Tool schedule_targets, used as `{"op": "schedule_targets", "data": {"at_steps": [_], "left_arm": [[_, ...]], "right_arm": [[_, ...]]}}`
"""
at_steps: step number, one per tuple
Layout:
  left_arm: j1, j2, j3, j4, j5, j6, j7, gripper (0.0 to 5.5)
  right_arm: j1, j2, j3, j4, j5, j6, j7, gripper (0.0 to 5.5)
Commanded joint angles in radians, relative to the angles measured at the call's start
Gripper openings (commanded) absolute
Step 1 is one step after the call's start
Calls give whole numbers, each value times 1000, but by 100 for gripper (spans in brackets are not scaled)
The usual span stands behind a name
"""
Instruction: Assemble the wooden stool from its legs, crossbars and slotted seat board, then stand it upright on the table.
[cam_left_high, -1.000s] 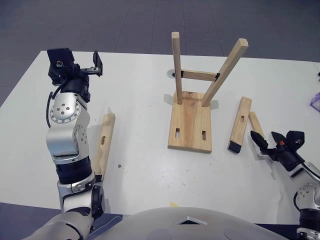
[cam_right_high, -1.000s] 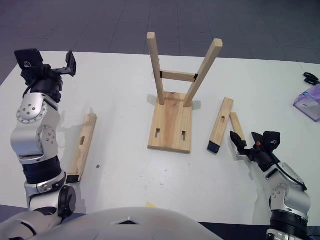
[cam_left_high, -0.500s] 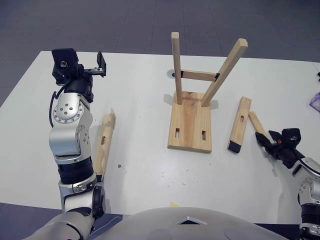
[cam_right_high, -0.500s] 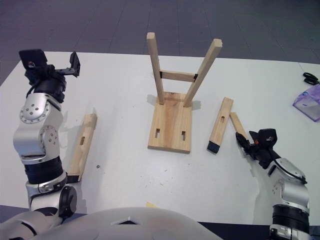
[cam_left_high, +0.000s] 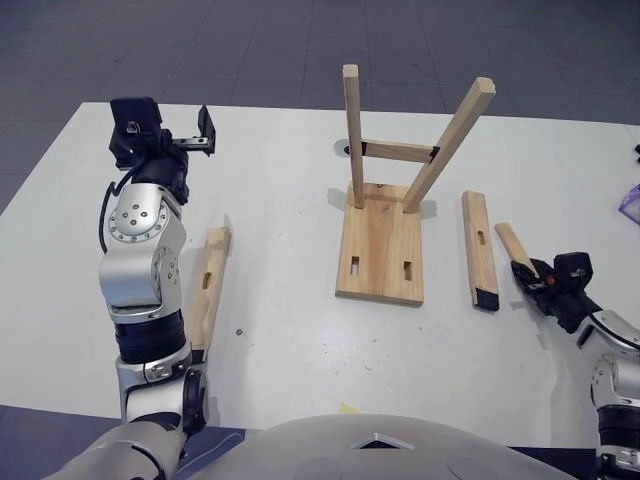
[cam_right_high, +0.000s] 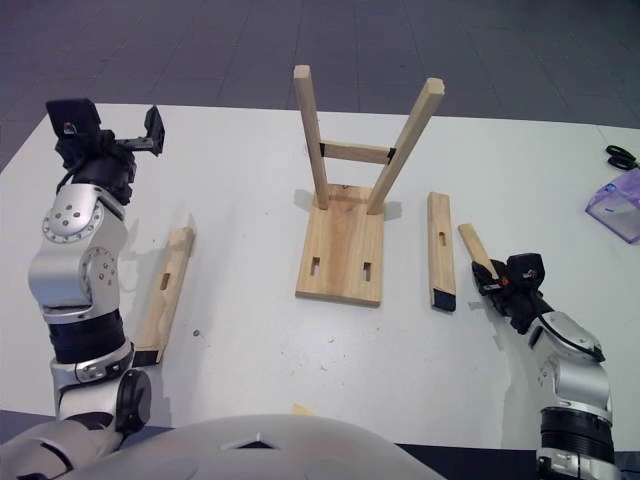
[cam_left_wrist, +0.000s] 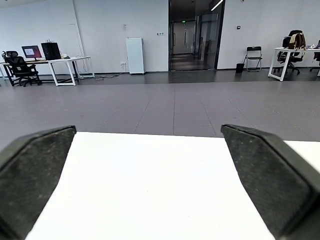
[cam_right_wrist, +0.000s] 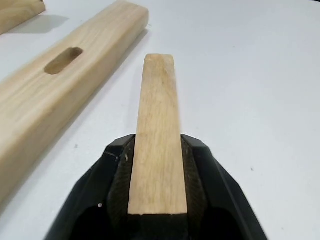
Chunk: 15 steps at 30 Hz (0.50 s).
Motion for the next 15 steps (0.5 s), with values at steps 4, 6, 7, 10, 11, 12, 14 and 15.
{"op": "schedule_targets", "data": {"at_steps": [4, 6, 7, 10, 11, 12, 14, 15], "left_arm": [[-262, 29, 77, 4, -272, 116, -154, 540], [-356, 57, 64, 8, -361, 161, -233, 540], [-403, 45, 67, 9, -433, 201, -264, 540], [-469, -51, 114, 7, -727, 329, -279, 540], [-464, -83, 124, 2, -825, 365, -263, 540], [-454, -105, 130, -2, -907, 393, -246, 540], [-441, -137, 146, 10, -1033, 416, -187, 540], [-437, -157, 156, 21, -1116, 413, -139, 540]], "right_arm": [[-358, 88, -8, -240, -173, -234, -363, 132], [-460, 75, 54, -370, -194, -238, -348, 132], [-504, 76, 89, -428, -192, -239, -329, 132], [-582, 108, 191, -529, -177, -219, -280, 132], [-592, 129, 230, -548, -162, -214, -260, 132], [-595, 142, 264, -559, -159, -211, -242, 132], [-582, 153, 325, -562, -182, -228, -206, 132], [-574, 171, 343, -563, -174, -222, -199, 132]]}}
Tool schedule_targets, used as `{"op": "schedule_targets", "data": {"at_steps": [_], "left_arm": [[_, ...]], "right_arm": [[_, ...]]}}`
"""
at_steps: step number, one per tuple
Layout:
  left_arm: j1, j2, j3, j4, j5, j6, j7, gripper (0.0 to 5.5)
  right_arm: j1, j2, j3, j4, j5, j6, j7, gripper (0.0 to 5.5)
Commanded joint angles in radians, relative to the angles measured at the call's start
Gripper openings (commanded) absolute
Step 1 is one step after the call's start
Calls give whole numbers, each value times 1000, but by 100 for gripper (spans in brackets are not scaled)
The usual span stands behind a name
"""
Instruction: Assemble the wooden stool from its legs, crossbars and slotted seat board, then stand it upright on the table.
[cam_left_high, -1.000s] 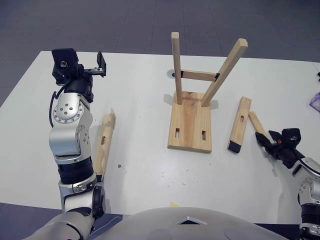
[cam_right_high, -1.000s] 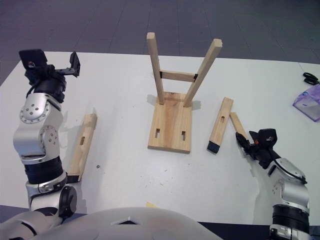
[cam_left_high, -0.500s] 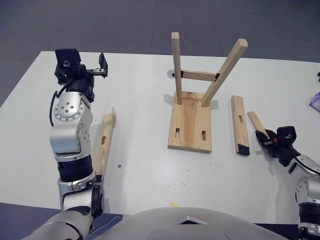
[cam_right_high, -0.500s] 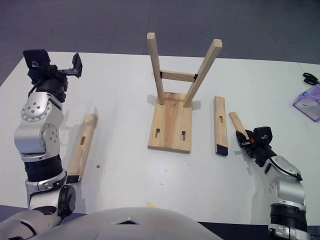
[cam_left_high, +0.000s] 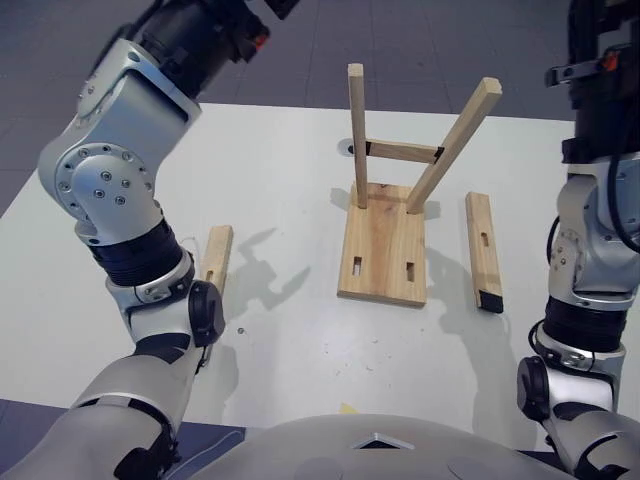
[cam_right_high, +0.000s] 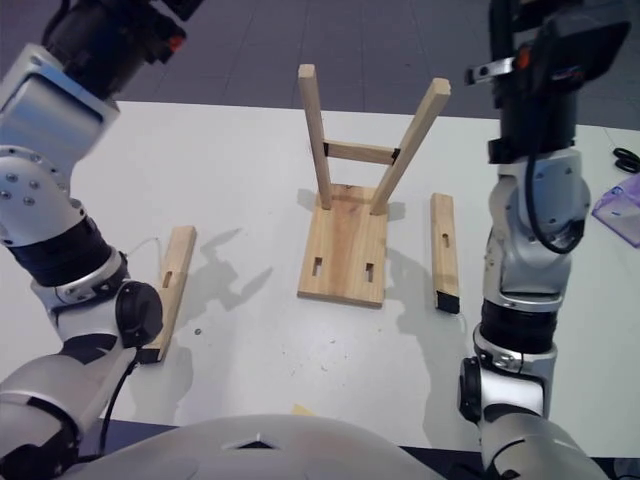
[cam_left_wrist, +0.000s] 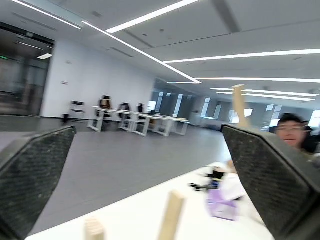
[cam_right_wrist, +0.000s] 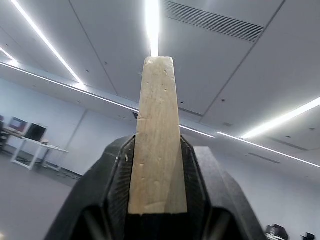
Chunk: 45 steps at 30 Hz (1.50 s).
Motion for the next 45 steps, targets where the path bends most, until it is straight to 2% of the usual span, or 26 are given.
{"op": "schedule_targets", "data": {"at_steps": [1, 5, 10, 20, 29, 35, 37, 42, 43, 45], "left_arm": [[21, -78, 43, 17, -310, 48, 156, 540], [26, -86, 7, 40, -393, 27, 305, 540], [26, -66, -31, 36, -462, 9, 379, 540], [27, -12, -93, 20, -526, -34, 403, 372], [93, 187, -264, -69, -114, -94, 164, 214], [106, 178, -274, -52, -6, -143, 95, 105], [106, 151, -261, -51, -28, -137, 99, 69], [83, 87, -218, -47, -94, -141, 131, 45], [74, 77, -196, -35, -102, -148, 152, 44], [61, 100, -168, -3, -38, -174, 186, 44]], "right_arm": [[14, 55, 115, -30, -3, 8, 59, 132], [56, 94, 198, -61, -35, 12, 81, 132], [73, 120, 249, -70, -73, 12, 98, 132], [123, 151, 305, -69, -93, 32, 135, 132], [130, 162, 293, -70, -100, 44, 140, 132], [127, 159, 288, -64, -103, 48, 148, 132], [130, 159, 289, -65, -103, 52, 151, 132], [133, 158, 294, -61, -99, 72, 163, 131], [132, 160, 295, -58, -100, 80, 162, 168], [135, 162, 293, -52, -105, 98, 153, 195]]}}
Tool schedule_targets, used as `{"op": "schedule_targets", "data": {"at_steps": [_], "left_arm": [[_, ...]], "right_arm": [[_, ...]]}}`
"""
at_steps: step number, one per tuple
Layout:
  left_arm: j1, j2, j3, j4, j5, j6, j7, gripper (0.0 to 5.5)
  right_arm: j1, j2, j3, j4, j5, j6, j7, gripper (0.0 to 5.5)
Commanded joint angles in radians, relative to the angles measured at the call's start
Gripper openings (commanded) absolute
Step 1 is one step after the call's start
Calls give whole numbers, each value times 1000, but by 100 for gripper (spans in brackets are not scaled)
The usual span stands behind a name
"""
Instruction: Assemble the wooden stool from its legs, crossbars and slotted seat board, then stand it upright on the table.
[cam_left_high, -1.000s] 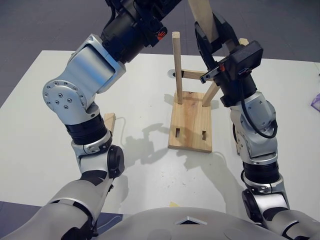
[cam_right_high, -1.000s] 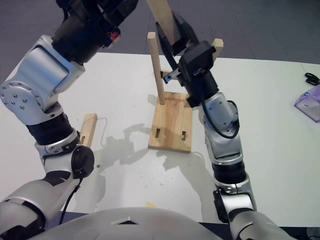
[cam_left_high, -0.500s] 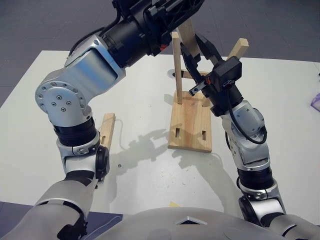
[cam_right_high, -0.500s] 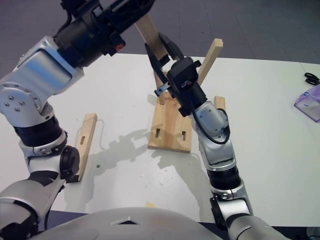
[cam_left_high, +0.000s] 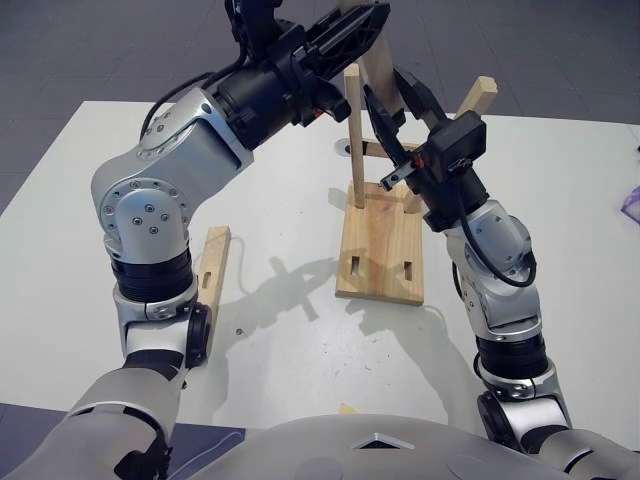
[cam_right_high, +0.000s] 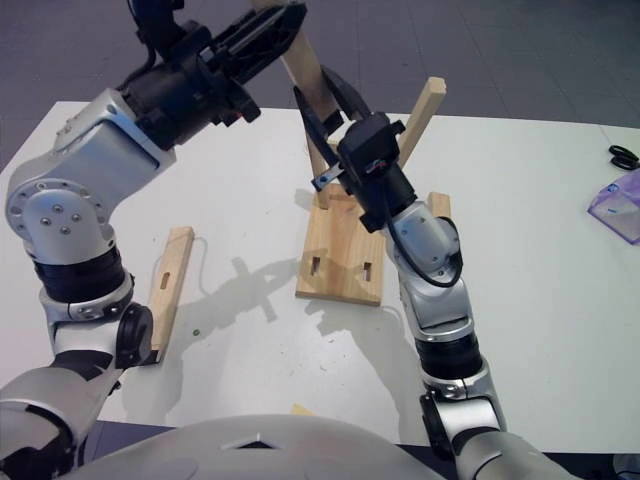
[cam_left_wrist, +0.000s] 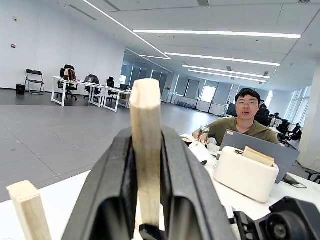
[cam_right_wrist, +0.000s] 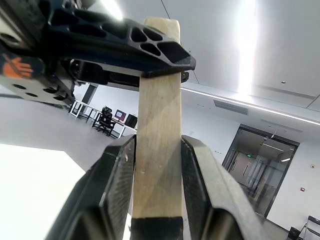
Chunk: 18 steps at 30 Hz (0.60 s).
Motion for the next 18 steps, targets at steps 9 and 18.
{"op": "schedule_targets", "data": {"at_steps": [9, 18], "left_arm": [[233, 298, 259, -9, 321, -5, 147, 44], [489, 319, 552, -61, 25, 289, 235, 44]], "right_arm": [[124, -12, -81, -45, -45, 92, -53, 340], [275, -50, -194, -129, -45, 156, -73, 485]]}}
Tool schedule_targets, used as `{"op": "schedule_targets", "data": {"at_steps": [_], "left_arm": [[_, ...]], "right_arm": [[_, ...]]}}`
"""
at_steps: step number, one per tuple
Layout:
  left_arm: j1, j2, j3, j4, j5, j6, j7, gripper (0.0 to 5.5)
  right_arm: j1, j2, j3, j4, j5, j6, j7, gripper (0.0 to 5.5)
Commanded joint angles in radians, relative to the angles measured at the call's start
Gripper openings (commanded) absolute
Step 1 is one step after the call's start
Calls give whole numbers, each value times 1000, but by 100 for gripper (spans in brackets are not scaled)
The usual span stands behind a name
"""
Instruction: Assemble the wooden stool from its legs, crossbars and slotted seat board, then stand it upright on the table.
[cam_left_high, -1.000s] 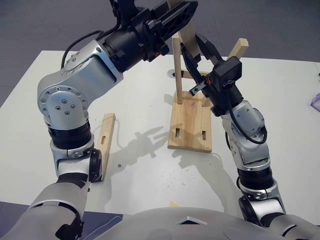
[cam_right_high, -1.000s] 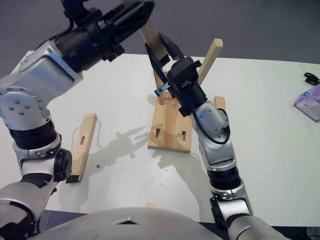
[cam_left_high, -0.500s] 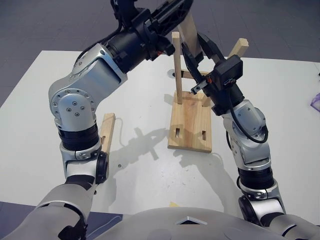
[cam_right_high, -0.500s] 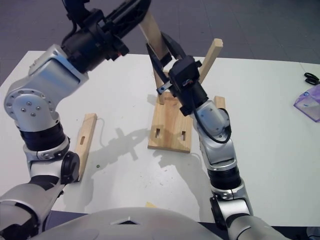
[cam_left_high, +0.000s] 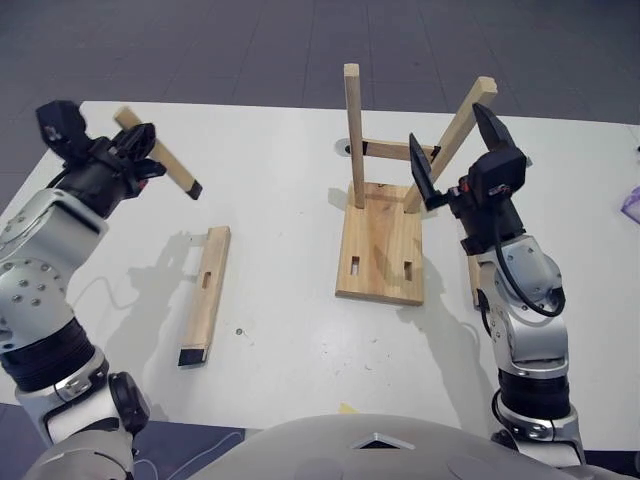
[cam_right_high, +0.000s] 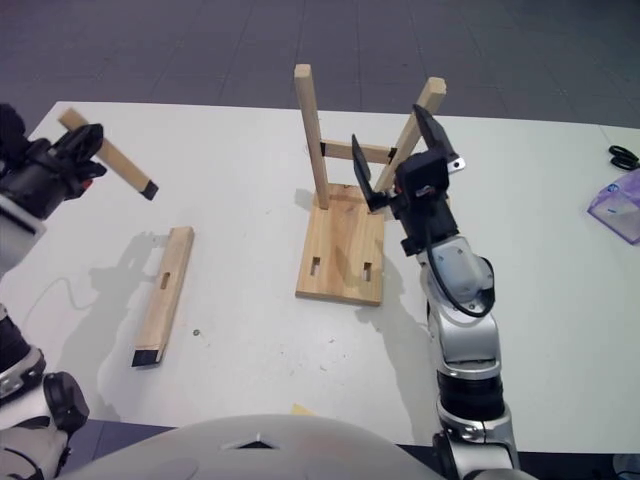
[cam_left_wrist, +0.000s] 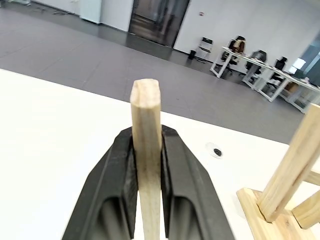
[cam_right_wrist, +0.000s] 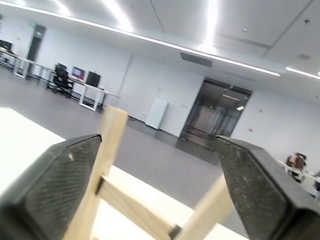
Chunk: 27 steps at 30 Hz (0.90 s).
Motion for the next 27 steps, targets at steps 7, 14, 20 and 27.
{"op": "schedule_targets", "data": {"at_steps": [7, 14, 20, 27], "left_arm": [[214, -62, 65, -180, -359, 143, 282, 44], [293, 44, 18, -181, -342, 135, 263, 44], [358, 100, -17, -191, -291, 122, 193, 44], [365, 52, -80, -202, -241, 69, 194, 44]], "right_arm": [[70, -40, -49, -60, -14, 53, 2, 540], [69, -51, -53, -56, -14, 56, 11, 540], [72, -56, -55, -54, -23, 58, 10, 540], [64, -50, -59, -46, -30, 58, 3, 540]]}}
